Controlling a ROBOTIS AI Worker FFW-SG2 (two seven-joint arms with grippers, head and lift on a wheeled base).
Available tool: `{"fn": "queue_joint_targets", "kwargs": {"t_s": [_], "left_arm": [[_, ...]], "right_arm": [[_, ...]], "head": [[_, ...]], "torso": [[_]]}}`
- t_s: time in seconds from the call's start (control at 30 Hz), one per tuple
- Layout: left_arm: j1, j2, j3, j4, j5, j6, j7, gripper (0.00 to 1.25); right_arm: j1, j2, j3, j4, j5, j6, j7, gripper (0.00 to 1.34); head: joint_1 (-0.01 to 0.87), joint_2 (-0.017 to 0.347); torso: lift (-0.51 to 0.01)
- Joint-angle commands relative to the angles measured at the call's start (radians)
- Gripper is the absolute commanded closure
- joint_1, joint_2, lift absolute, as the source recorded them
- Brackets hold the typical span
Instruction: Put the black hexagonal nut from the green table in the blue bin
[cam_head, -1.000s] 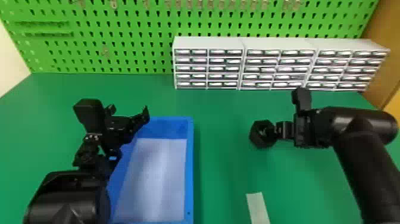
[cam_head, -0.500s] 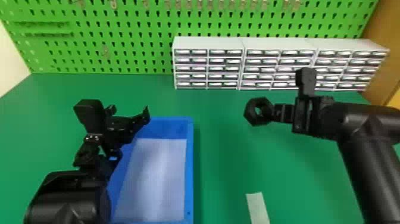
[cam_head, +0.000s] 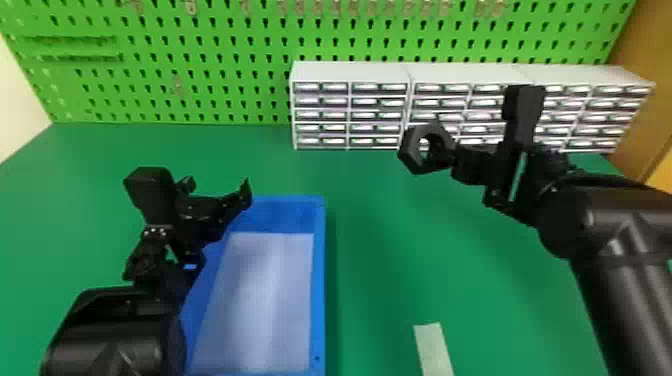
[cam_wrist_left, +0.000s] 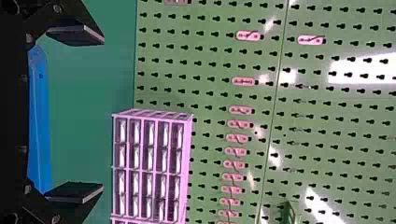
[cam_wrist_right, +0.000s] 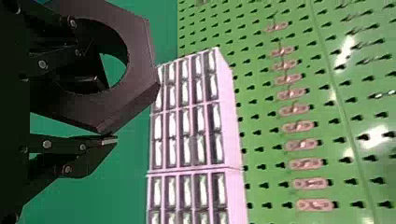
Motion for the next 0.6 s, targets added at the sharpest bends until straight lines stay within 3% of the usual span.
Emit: {"fn": "queue_joint_targets", "kwargs": {"t_s": [0.0, 0.27, 0.57], "left_arm": [[0.0, -0.003, 0.001, 0.0, 0.001, 0.0, 0.0, 0.17], [0.0, -0.003, 0.001, 0.0, 0.004, 0.0, 0.0, 0.17], [0.002, -0.003, 0.001, 0.0, 0.006, 0.0, 0.0, 0.17]], "right_arm": [[0.033, -0.002, 0.01, -0.05, -0.006, -0.051, 0.0, 0.95], [0.116, 0.002, 0.008, -0.144, -0.012, -0.148, 0.0, 0.96], [0.183, -0.002, 0.015, -0.193, -0.005, -0.243, 0.0, 0.96]], "head": [[0.686, 0.051], [0.686, 0.051], [0.686, 0.051]], "torso": [[-0.097], [-0.097], [-0.097]]}}
